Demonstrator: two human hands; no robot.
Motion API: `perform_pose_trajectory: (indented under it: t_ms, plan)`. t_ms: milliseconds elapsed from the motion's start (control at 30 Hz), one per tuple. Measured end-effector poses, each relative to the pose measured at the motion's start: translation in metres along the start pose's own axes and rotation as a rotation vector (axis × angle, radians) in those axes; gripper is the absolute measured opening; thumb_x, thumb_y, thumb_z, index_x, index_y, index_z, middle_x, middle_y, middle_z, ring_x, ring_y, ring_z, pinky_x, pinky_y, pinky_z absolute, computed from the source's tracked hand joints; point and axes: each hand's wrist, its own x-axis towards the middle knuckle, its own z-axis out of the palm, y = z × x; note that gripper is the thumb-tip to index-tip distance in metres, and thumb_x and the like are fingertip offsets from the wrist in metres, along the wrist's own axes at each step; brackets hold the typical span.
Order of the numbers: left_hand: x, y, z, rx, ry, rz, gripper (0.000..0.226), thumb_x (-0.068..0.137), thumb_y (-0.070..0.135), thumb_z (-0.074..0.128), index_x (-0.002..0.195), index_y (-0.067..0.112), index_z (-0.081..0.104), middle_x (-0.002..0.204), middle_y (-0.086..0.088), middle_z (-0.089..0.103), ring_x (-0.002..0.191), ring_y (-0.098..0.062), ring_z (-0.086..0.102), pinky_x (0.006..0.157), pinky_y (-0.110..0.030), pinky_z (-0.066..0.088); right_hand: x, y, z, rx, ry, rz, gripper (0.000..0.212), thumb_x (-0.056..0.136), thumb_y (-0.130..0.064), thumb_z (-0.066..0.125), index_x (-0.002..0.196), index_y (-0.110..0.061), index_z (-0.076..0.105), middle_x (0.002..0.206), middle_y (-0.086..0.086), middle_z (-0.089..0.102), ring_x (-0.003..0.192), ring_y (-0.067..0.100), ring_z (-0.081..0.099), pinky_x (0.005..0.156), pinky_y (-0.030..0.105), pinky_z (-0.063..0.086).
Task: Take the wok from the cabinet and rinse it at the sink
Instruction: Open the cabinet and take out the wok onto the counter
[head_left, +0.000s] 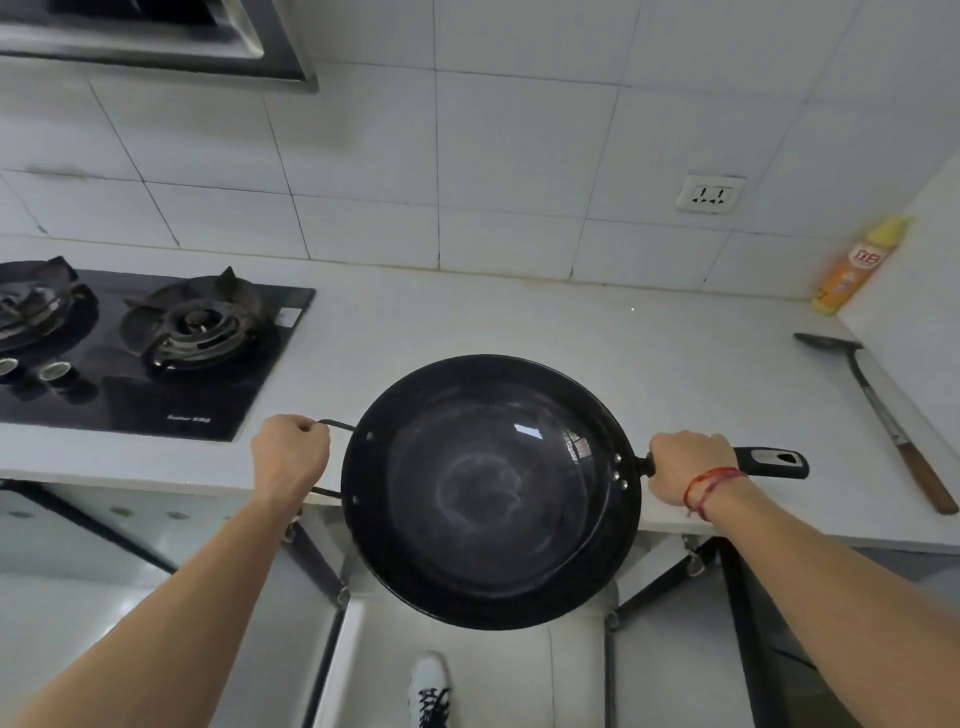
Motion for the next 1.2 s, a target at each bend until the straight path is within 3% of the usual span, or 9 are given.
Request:
perform_pose_trajectory:
  t_ms: [100,200,467,633,733,933,1033,1200]
  plan:
    - [0.042,0.009,0.015,-0.004,-0.020,0.007,0.022,0.080,0.003,0.045,0.058,0.007,0.041,0.055,-0.009,0.035,0.055,-0.024,0.030,0.050,-0.032,0.027,0.030,-0.009,-0.011,0.001,-0.023,0.022,0.019,0.095,-0.029,0.047,0.108,-0.023,0.060,0.080,-0.006,0.055,0.080,0.017,0.055,0.089,0.033,0.043]
    - [0.079,0.014,0.026,-0.011,-0.054,-0.013,0.018,0.079,0.005,0.045,0.061,0.007,0.046,0.059,-0.010,0.037,0.057,-0.023,0.033,0.052,-0.035,0.029,0.057,-0.016,-0.022,-0.008,-0.020,0.046,0.017,0.094,-0.027,0.047,0.104,-0.024,0.060,0.083,-0.005,0.057,0.080,0.017,0.055,0.090,0.034,0.042]
    - [0.143,0.035,0.052,-0.027,-0.123,-0.051,0.015,0.075,0.007,0.043,0.062,0.005,0.049,0.059,-0.010,0.041,0.057,-0.024,0.035,0.053,-0.036,0.033,0.120,-0.021,-0.031,-0.002,0.010,0.095,0.021,0.090,-0.024,0.047,0.106,-0.025,0.061,0.101,-0.003,0.068,0.101,0.021,0.062,0.091,0.035,0.039]
    - [0.166,0.046,0.066,0.004,-0.088,-0.019,0.021,0.080,0.004,0.043,0.061,0.010,0.036,0.059,-0.008,0.032,0.057,-0.024,0.030,0.050,-0.030,0.024,0.159,-0.021,-0.035,0.003,0.012,0.081,0.022,0.089,-0.023,0.048,0.106,-0.026,0.061,0.098,-0.004,0.067,0.098,0.020,0.062,0.089,0.035,0.039]
    - [0.181,0.050,0.074,0.038,-0.076,-0.004,0.022,0.082,0.004,0.044,0.062,0.009,0.040,0.058,-0.008,0.033,0.058,-0.024,0.030,0.051,-0.031,0.024,0.179,-0.022,-0.038,0.012,0.026,0.072,0.021,0.089,-0.023,0.048,0.105,-0.026,0.062,0.089,-0.005,0.063,0.095,0.020,0.062,0.088,0.034,0.039]
    - [0.202,0.058,0.093,0.063,-0.064,0.010,0.022,0.083,0.001,0.045,0.062,0.005,0.043,0.057,-0.006,0.030,0.057,-0.023,0.025,0.051,-0.030,0.021,0.207,-0.024,-0.034,0.006,0.040,0.070,0.019,0.090,-0.022,0.049,0.104,-0.025,0.063,0.092,-0.004,0.067,0.090,0.020,0.059,0.085,0.035,0.039]
    - [0.209,0.058,0.100,0.061,-0.062,-0.004,0.020,0.083,0.001,0.045,0.064,-0.005,0.047,0.058,-0.007,0.033,0.057,-0.023,0.026,0.051,-0.030,0.023,0.217,-0.025,-0.031,-0.010,0.032,0.065,0.018,0.090,-0.024,0.051,0.103,-0.024,0.062,0.090,-0.004,0.066,0.080,0.020,0.051,0.082,0.034,0.039]
    - [0.218,0.059,0.105,0.073,-0.063,-0.026,0.019,0.083,0.001,0.044,0.069,-0.010,0.051,0.058,-0.008,0.034,0.056,-0.023,0.028,0.050,-0.030,0.026,0.228,-0.028,-0.030,-0.009,0.013,0.053,0.017,0.091,-0.027,0.051,0.104,-0.024,0.062,0.083,-0.005,0.060,0.083,0.019,0.054,0.085,0.034,0.041]
